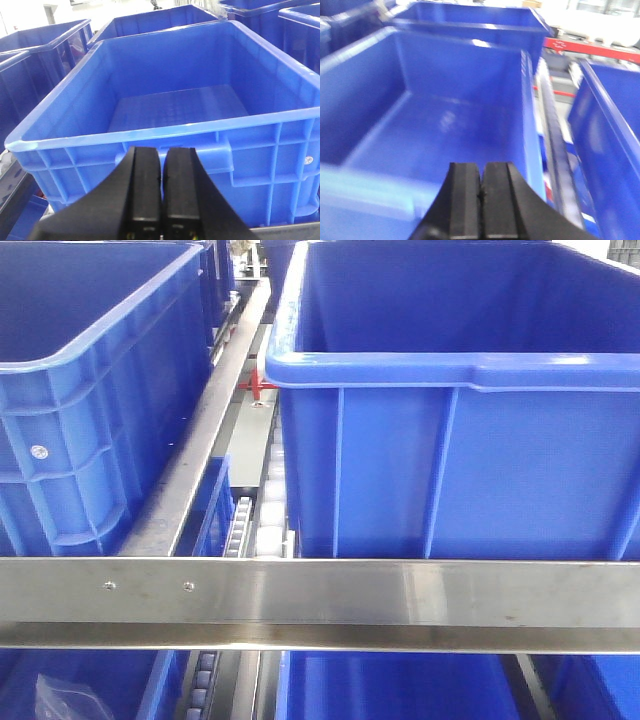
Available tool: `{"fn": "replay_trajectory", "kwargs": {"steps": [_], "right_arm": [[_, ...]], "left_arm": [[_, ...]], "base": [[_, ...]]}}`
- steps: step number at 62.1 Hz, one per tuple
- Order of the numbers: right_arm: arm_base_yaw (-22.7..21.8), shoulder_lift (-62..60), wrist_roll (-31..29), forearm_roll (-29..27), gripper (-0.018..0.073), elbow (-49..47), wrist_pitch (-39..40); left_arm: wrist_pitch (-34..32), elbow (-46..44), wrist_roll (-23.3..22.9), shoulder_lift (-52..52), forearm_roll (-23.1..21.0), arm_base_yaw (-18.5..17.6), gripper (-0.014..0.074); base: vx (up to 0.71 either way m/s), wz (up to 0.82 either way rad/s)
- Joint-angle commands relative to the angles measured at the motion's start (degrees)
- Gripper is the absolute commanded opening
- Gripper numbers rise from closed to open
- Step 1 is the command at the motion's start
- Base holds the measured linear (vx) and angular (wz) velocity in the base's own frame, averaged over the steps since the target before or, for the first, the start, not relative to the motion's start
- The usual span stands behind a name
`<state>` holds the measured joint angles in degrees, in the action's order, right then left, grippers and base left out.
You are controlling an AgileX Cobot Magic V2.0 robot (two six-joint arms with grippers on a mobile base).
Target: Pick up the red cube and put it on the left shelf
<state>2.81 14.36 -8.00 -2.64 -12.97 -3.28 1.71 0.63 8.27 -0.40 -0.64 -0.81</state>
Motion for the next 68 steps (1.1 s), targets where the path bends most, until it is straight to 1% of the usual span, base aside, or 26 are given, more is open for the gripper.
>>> {"fn": "replay_trajectory", "kwargs": {"steps": [1,15,24,31,63,68], "right_arm": [[-1.32,-3.97,-0.11,-0.32,0.0049,2.50,3.77],[-2.35,-14.32,-0.11,-0.38,0.0049,10.31,3.72],[-2.35,-16.01,-0.11,-0.80,0.0049,13.24,4.18],[-2.35,-16.01,-0.11,-0.94,0.0049,13.24,2.50],[-2.35,-15.95,-0.11,-0.99,0.0049,13.24,2.33],[-2.35,-15.95,0.62,-0.99,0.0049,13.24,2.39]], "left_arm": [[-5.18,1.26,0.03,-0.02,-0.27,-0.38,0.0106],[-5.18,1.26,0.03,-0.02,-0.27,-0.38,0.0106],[-5.18,1.26,0.03,-0.02,-0.27,-0.38,0.0106],[-5.18,1.26,0.03,-0.02,-0.27,-0.38,0.0106],[-5.18,1.26,0.03,-0.02,-0.27,-0.38,0.0106],[-5.18,1.26,0.03,-0.02,-0.27,-0.38,0.0106]], "base": [[0.00,0.00],[0.00,0.00],[0.00,0.00],[0.00,0.00],[0.00,0.00],[0.00,0.00]]}}
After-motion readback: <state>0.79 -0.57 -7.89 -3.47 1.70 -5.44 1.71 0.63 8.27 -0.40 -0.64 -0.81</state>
